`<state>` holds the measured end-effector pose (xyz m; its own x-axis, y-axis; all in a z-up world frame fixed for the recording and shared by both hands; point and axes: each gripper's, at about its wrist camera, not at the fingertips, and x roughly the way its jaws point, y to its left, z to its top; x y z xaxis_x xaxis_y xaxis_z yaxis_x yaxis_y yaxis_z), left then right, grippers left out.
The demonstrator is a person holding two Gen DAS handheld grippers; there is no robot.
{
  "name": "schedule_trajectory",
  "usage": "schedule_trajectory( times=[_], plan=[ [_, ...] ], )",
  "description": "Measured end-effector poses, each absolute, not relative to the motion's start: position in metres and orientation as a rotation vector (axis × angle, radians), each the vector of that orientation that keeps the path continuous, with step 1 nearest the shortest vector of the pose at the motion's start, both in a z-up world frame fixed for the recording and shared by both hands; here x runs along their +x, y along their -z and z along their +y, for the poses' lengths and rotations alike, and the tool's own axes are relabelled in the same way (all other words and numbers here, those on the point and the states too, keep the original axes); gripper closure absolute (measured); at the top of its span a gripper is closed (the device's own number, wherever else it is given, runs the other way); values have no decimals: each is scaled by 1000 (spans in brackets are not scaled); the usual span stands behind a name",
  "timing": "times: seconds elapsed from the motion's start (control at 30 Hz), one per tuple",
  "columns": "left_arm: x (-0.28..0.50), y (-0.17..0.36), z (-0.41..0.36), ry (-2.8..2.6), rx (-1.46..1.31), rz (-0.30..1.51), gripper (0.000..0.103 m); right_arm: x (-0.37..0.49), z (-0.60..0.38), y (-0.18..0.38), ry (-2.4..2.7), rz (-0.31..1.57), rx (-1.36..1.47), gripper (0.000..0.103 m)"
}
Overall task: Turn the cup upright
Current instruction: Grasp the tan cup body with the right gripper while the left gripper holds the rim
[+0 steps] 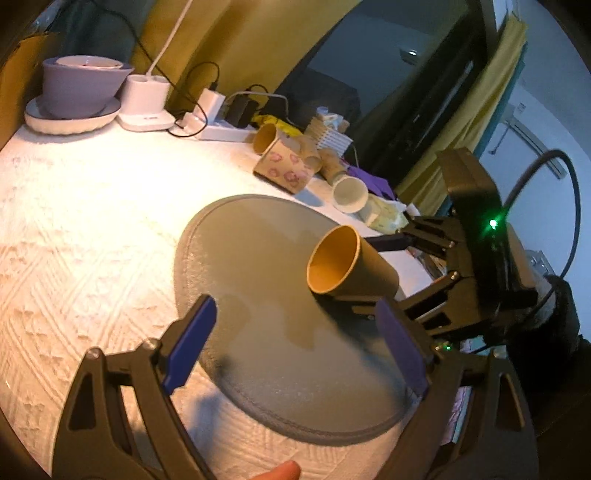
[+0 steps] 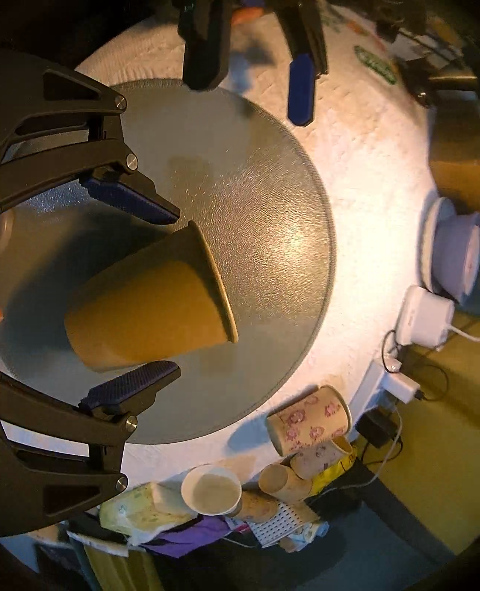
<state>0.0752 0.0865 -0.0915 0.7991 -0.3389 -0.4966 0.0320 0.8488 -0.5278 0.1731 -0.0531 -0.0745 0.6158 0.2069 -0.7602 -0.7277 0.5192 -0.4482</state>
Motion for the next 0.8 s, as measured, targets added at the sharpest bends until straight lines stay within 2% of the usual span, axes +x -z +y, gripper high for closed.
schedule_trajectory(
  times=[0.33, 0.37, 0.43, 0.8],
  plan=[
    [77, 95, 84, 210, -524, 644, 14, 190, -35, 86, -599, 778, -937, 24],
    [78, 95, 85, 205, -535, 646, 14, 191, -34, 86, -597, 784, -937, 25],
    [79, 96, 87, 196, -545, 651, 14, 192, -34, 85, -596, 777, -940, 34],
    [80, 99, 88, 136, -537, 668, 14, 192, -52, 63, -597, 713, -803, 35]
  ],
)
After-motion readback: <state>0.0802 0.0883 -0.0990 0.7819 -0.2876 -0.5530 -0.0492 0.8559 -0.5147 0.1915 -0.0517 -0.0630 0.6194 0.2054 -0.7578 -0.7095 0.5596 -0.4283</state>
